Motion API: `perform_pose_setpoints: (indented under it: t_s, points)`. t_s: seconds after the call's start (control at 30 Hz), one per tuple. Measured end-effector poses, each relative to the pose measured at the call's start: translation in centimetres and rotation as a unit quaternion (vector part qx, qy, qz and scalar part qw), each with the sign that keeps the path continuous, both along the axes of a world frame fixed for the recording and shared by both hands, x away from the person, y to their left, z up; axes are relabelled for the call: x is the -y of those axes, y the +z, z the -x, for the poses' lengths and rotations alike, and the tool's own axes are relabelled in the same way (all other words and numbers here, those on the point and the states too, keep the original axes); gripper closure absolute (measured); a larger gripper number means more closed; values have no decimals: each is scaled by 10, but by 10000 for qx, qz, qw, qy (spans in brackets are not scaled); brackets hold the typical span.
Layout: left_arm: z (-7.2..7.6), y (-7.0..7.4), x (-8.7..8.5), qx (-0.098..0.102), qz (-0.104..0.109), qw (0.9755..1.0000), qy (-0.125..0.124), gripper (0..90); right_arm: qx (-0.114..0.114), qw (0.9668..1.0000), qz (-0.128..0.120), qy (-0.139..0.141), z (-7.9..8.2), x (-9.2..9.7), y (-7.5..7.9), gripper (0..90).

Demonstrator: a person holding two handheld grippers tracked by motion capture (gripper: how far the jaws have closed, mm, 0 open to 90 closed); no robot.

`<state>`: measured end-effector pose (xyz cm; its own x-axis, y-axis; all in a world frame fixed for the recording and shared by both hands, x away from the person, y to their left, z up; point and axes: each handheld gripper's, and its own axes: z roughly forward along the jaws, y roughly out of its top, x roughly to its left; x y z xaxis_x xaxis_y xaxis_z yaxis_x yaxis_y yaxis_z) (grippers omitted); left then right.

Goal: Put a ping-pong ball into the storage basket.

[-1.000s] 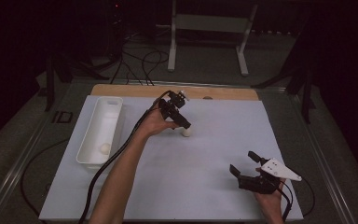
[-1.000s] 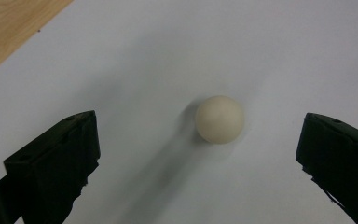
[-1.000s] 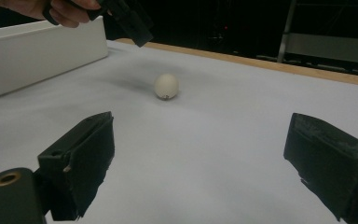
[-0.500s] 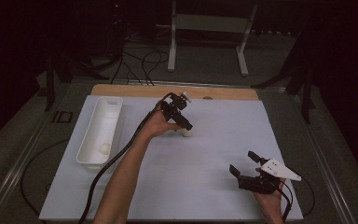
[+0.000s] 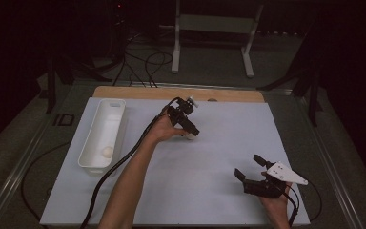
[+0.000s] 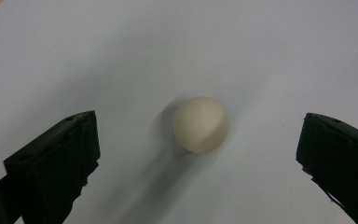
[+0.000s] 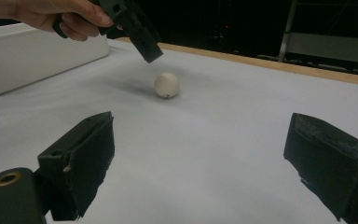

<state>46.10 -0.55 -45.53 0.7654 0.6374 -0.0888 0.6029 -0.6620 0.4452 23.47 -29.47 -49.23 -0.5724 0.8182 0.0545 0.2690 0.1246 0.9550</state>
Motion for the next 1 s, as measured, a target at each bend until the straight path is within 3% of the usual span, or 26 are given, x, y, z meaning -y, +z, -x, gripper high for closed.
perform_pose_setpoints:
  t_s: [0.57, 1.0]
  points:
    - [1, -8, 6, -135, -28, 9999, -16, 2, -26, 10000, 12, 16, 0, -1, -1, 84]
    - [4, -13, 12, -118, -28, 9999, -72, 112, -24, 10000, 12, 21, 0, 0, 0, 84]
